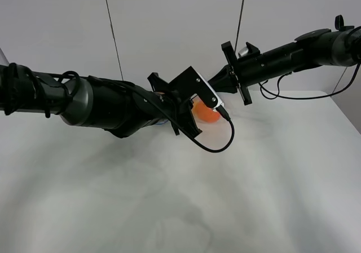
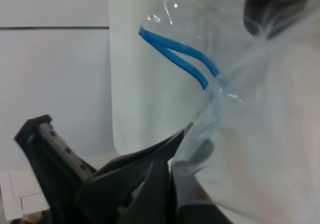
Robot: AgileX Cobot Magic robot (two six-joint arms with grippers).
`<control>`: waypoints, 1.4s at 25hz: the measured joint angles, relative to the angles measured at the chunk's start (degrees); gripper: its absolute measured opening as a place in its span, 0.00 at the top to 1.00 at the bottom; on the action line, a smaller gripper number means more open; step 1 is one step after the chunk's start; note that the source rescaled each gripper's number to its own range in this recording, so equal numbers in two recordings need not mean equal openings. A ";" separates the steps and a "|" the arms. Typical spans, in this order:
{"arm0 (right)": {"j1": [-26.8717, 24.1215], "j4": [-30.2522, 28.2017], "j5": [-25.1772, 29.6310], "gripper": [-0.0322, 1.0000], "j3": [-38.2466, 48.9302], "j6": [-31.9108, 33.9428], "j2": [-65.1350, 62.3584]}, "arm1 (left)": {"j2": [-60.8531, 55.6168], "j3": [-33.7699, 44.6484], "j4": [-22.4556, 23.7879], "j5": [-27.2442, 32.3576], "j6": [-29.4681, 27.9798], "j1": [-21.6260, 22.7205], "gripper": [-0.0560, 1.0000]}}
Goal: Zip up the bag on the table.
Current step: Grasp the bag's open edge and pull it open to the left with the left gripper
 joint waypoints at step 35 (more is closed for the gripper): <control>0.00 1.69 -1.37 0.97 -4.58 2.38 -8.83 | 0.00 -6.71 4.60 7.50 9.87 19.63 0.95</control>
